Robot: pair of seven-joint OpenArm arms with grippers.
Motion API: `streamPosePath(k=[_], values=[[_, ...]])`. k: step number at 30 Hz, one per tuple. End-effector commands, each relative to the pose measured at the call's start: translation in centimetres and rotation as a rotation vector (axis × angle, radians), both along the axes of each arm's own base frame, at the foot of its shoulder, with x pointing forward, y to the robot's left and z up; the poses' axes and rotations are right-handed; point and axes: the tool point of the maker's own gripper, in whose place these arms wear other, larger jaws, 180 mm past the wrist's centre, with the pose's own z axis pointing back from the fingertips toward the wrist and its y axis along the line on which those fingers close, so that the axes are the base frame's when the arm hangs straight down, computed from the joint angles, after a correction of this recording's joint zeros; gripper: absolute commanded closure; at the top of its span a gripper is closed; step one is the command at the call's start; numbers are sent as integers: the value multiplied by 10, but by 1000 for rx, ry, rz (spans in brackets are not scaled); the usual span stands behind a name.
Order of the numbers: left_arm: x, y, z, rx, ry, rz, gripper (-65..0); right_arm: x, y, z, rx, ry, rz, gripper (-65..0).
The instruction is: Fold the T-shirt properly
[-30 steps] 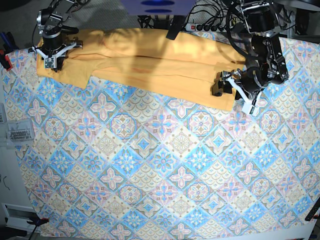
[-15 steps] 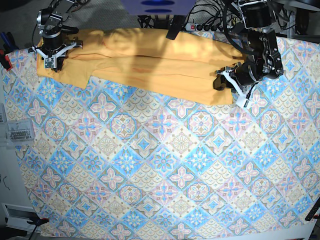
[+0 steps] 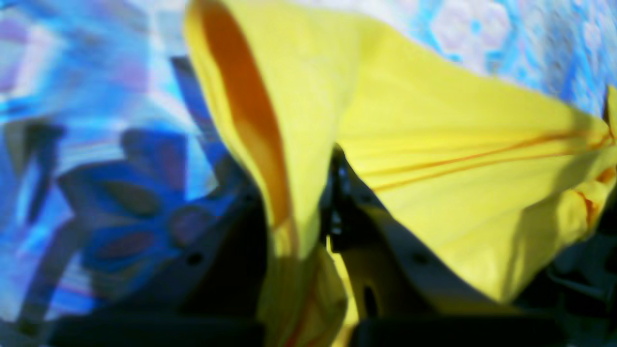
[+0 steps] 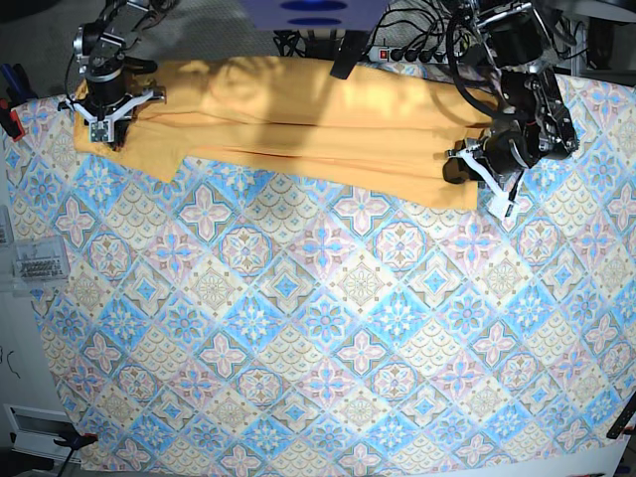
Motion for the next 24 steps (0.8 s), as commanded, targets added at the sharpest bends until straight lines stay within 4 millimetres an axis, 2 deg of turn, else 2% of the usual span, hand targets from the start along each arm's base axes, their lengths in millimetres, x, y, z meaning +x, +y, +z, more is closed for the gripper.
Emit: streamPosePath(k=[1,6,11,20,24], values=[[14,19,9,49,-30,32,0,-15,20,-23,38,137,51,-45],[35,35,24,74,-80,47,0,8,28,-18,49,96,61,-45],[49,52,37,80,-124,103,0,26,52,-17,63,78,142,-45],[52,111,60,153,-168,208,0,53,91,-9,90,31,243,-45],[53,122,66,172,-178,210,0,68,111,3,80,-5,312,-45]])
